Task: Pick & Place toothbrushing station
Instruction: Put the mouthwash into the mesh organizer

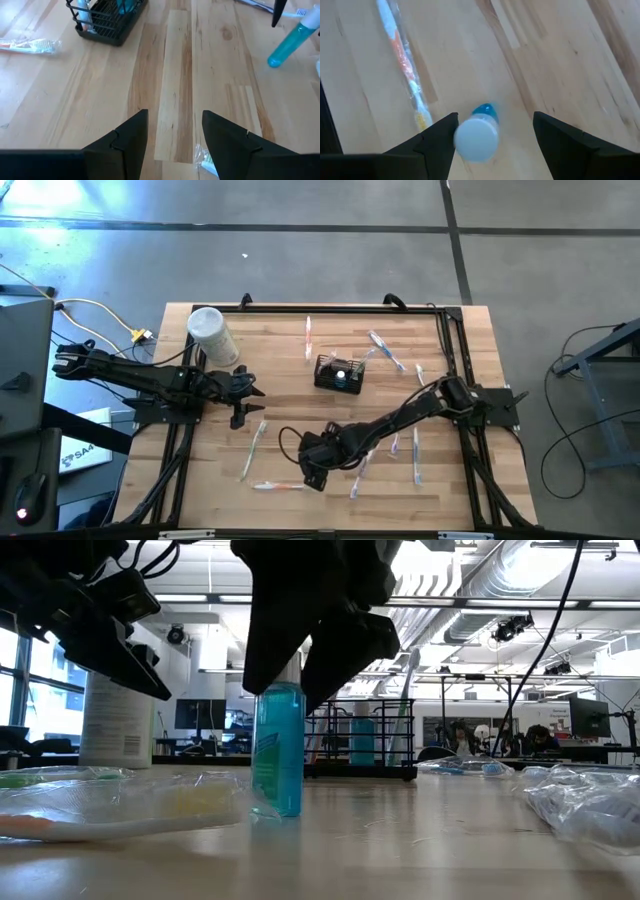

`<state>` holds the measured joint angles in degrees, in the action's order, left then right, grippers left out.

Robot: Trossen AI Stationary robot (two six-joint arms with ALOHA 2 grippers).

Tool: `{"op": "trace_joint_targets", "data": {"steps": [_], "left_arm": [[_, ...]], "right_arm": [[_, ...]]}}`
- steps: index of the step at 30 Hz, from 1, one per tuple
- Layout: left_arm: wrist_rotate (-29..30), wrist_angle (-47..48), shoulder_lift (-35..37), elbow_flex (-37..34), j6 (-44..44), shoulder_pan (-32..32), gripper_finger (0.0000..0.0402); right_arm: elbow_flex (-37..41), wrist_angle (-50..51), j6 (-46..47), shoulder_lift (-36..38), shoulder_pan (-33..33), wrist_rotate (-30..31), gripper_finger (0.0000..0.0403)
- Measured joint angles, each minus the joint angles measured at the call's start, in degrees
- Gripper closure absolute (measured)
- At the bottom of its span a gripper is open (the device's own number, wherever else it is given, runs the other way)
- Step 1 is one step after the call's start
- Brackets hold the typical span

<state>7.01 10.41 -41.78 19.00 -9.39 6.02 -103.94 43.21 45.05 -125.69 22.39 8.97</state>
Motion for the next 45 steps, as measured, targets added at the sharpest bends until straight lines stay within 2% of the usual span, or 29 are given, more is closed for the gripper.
{"op": "trace_joint_targets", "data": {"steps": [5,15,24,32,38,45], "left_arm": [[0.0,0.0,0.0,0.0,-0.2,0.0,0.0215],[0.0,0.0,0.0,0.0,-0.9,0.0,0.0215],[0.0,0.0,0.0,0.0,-0.6,0.0,0.0215],[0.1,-0.4,0.0,0.0,0.0,0.0,0.0215],[0.0,-0.4,0.0,0.0,-0.3,0.0,0.0215],[-0.3,-0.3,0.0,0.0,-1.6,0.0,0.0215]], "right_arm": [[0.0,0.0,-0.2,0.0,0.0,-0.5,0.0188],[0.0,-0.2,-1.8,0.0,-0.4,-1.8,0.0313],[0.0,0.5,-4.5,0.4,-0.4,-1.4,0.0315],[-5.4,12.7,-4.6,4.8,-0.8,6.9,0.0315],[-15.0,24.1,-4.8,5.5,-2.5,14.7,0.0315],[-19.6,28.0,-4.8,5.5,-7.7,18.9,0.0315]]}}
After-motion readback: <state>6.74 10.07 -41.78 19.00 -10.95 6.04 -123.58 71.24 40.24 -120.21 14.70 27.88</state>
